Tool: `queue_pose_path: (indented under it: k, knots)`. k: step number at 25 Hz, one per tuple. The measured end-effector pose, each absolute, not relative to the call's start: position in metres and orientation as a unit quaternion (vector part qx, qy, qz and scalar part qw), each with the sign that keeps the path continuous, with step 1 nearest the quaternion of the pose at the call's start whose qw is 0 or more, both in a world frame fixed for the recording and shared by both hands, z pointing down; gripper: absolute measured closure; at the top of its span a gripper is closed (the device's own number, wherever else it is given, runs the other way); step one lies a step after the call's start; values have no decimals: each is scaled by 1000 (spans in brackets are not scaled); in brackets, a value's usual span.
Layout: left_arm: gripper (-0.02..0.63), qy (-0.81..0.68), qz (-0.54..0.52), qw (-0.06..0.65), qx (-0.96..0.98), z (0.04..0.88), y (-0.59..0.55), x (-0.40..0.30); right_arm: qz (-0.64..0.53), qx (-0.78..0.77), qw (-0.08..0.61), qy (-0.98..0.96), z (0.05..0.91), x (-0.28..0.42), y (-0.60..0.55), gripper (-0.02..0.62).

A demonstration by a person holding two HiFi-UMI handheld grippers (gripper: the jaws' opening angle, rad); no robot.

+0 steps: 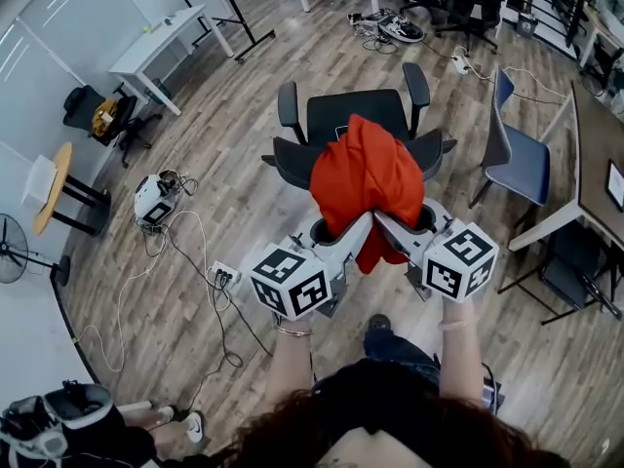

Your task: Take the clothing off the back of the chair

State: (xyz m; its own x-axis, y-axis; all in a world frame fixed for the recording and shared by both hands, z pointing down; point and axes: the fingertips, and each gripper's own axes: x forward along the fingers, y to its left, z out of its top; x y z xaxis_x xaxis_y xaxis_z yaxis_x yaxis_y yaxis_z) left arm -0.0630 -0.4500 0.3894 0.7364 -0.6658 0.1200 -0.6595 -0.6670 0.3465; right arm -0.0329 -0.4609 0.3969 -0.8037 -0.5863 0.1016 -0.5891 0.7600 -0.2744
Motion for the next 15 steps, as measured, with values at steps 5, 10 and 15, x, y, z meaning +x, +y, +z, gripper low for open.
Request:
queue_pose_path:
  k: [5, 10, 15]
  knots:
    - [500, -363, -5, 175, 915, 386, -439, -64, 136, 310, 0, -941, 393, -37, -448, 487]
    - [505, -360, -6, 166, 918, 375, -421, -64, 105, 302, 5, -947, 380, -41, -428, 518]
    - [514, -356, -19, 157, 921, 361, -407, -62, 65, 306, 1, -950, 363, -41, -411, 535]
